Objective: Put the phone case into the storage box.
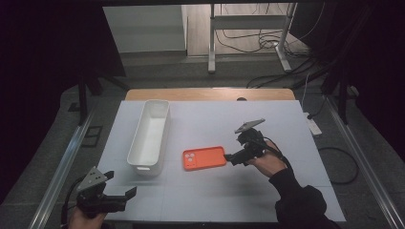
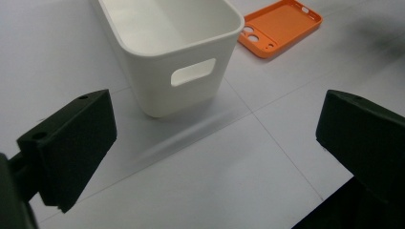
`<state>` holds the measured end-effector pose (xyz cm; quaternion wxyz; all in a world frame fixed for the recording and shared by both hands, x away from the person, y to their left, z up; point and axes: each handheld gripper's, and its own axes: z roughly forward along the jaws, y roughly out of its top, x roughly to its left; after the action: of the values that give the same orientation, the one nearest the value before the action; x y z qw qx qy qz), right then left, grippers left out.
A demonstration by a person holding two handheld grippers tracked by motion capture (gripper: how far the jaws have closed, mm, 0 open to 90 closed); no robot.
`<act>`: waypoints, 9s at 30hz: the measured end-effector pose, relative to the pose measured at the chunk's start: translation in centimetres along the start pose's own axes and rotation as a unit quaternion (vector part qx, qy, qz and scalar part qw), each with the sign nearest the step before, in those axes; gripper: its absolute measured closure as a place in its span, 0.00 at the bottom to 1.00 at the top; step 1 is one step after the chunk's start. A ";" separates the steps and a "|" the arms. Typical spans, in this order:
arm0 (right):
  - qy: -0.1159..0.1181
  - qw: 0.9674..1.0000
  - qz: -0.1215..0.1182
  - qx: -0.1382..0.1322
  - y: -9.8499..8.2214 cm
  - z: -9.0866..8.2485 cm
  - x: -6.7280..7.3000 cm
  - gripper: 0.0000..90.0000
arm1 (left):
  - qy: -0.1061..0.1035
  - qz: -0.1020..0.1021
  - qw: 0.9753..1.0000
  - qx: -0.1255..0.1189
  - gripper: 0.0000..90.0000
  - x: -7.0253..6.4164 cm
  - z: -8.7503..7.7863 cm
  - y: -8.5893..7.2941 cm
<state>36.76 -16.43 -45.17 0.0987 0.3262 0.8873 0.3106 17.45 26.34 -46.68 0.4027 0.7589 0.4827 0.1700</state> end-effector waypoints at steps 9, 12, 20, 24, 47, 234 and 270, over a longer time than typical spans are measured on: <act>-0.007 1.000 0.001 0.007 0.8 1.2 0.1 0.00 | -0.001 0.000 1.000 0.000 0.01 0.0 0.0 0.0; -0.008 1.000 -0.001 0.011 1.0 1.6 0.3 0.00 | -0.001 0.000 1.000 0.000 0.01 0.0 0.0 0.0; -0.013 0.999 -0.024 0.022 2.1 3.1 1.4 0.00 | -0.006 -0.004 1.000 -0.003 0.01 0.1 -0.1 0.0; -0.011 0.999 -0.024 0.027 2.5 3.6 1.6 0.00 | -0.007 -0.005 1.000 -0.003 0.01 0.2 -0.1 -0.1; 0.039 0.998 -0.010 0.045 3.0 4.3 1.3 0.72 | -0.010 -0.007 1.000 -0.005 0.01 0.2 -0.1 -0.1; 0.026 0.994 -0.049 0.089 -0.6 6.7 3.8 0.00 | -0.010 -0.005 1.000 0.002 0.02 0.2 0.1 0.1; 0.053 0.992 -0.012 0.112 -0.3 6.8 2.8 0.98 | -0.010 -0.005 1.000 0.008 0.03 0.2 0.2 0.1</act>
<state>36.99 -11.48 -50.57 0.0186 0.3073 0.9245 0.2248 17.78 26.41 -46.74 0.4024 0.7615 0.4836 0.1561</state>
